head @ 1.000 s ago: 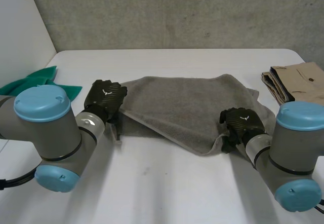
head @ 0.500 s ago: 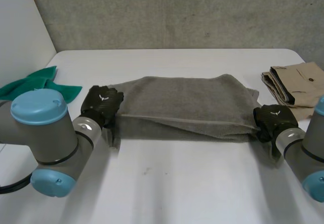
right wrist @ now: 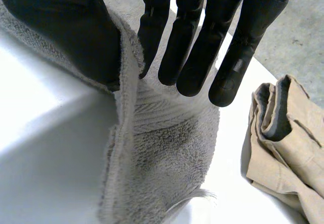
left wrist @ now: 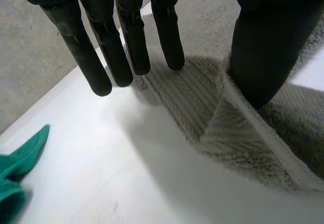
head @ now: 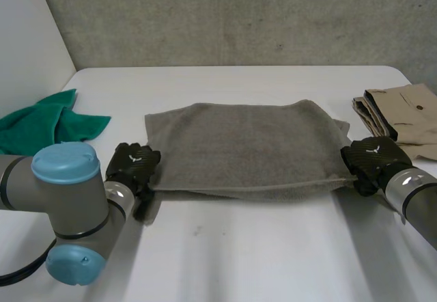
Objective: Fold the laundry.
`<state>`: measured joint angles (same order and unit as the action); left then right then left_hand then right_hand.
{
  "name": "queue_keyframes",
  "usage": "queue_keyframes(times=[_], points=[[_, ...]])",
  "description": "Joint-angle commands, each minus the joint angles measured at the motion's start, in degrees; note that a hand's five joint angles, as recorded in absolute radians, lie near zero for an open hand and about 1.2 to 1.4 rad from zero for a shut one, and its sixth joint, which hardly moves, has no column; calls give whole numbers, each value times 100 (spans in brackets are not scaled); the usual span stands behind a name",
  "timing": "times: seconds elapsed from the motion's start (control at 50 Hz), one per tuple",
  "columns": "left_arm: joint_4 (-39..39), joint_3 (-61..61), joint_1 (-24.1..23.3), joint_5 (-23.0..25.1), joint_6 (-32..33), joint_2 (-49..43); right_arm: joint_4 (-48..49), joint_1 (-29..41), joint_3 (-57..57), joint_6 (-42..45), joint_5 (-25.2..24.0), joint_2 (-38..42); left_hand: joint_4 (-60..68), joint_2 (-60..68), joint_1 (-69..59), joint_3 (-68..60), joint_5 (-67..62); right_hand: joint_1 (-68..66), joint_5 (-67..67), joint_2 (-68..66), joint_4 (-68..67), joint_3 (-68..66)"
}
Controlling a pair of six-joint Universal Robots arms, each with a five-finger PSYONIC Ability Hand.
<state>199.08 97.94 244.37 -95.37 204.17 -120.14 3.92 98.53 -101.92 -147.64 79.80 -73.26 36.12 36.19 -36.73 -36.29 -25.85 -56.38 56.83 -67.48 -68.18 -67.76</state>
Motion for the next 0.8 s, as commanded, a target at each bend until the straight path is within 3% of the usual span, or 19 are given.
queue_keyframes(times=[0.02,0.08,0.16,0.24,0.38,0.46,0.64,0.8], points=[[-44,287,-56,-131,62,359,-67,0,14,104,9,-21,4382,4375,-4321,-4365,-4410,-2362,1317,-1252,-1182,-1224],[-202,375,-47,-131,79,877,-295,0,110,253,27,-179,4388,4381,-4327,-4371,-4415,-2362,1317,-1252,-1182,-1224],[-641,340,-39,-87,228,1922,-1259,-18,583,972,9,-959,4388,4381,-4327,-4371,-4415,-2362,1317,-1252,-1182,-1224],[-1089,68,-12,-43,719,3107,-2157,-18,1313,1475,45,-1470,4388,4381,-4327,-4371,-4415,-2362,1317,-1252,-1182,-1224],[-1354,-354,-12,10,1423,3647,-3607,8,2789,1660,-34,-1753,4388,4381,-4327,-4371,-4415,-2362,1317,-1252,-1182,-1224],[-1407,-504,14,273,1749,3296,-3907,0,3037,1747,-35,-1560,4388,4381,-4327,-4371,-4415,-2362,1317,-1252,-1182,-1224],[-1354,-1338,190,520,1802,1092,-3978,96,3731,1880,150,487,4388,4381,-4327,-4371,-4415,-2362,1317,-1252,-1182,-1224],[-1021,-2937,207,520,1872,-685,-3199,325,5380,1555,1027,2113,4388,4381,-4327,-4371,-4415,-2362,1317,-1252,-1182,-1224]])
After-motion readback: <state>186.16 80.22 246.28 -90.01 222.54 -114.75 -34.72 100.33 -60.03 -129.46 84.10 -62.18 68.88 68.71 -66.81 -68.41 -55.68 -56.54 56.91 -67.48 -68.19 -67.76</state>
